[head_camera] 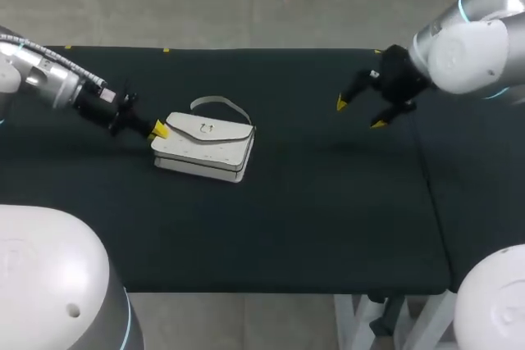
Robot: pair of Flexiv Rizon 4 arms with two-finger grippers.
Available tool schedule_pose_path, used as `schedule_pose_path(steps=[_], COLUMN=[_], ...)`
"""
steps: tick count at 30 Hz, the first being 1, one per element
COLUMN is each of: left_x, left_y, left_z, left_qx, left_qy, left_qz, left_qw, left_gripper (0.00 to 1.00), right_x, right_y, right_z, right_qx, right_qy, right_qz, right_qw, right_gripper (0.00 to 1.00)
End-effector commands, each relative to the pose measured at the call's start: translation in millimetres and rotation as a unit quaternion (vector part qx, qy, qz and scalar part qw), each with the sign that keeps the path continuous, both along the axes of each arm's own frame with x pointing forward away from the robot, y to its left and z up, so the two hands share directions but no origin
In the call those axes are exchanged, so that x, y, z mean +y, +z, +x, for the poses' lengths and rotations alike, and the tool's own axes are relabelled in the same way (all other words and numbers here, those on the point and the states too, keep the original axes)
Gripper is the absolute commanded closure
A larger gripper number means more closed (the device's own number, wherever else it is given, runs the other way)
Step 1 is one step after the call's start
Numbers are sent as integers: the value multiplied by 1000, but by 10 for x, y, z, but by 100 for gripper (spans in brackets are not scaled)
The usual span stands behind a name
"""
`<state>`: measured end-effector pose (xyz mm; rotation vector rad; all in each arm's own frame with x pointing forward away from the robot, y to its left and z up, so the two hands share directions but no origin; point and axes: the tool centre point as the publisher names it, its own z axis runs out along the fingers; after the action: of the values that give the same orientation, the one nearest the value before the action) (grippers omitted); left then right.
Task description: Pick up the bag, open it, inspect its contents, close it, and place it on the opposite side
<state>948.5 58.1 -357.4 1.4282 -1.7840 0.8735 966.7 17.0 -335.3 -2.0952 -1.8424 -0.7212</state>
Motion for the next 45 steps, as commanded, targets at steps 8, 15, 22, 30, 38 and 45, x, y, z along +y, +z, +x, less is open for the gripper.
schedule_pose_path(steps=[8, 15, 22, 30, 38, 45], left_x=[502, 597, 597, 597, 1016, 1474], left_y=[15, 30, 30, 30, 39, 56], left_z=[431, 515, 515, 515, 852, 1130], left_qx=[5, 6, 6, 6, -31, -45], left_qy=[-19, -18, -18, -18, 6, 23], left_qz=[28, 44, 44, 44, 54, 49], left_qw=[999, 999, 999, 999, 998, 998], left_gripper=[100, 100, 100, 100, 100, 100], right_x=[-577, -741, -741, -741, -741, -741], right_y=[155, 163, 163, 163, 163, 163], right_z=[124, 188, 188, 188, 188, 188], right_qx=[-1, 30, 30, 30, 30, 30], right_qy=[-34, -20, -20, -20, -20, -20], right_qz=[-118, -139, -139, -139, -139, -139], right_qw=[992, 990, 990, 990, 990, 990], right_gripper=[0, 0, 0, 0, 0, 0])
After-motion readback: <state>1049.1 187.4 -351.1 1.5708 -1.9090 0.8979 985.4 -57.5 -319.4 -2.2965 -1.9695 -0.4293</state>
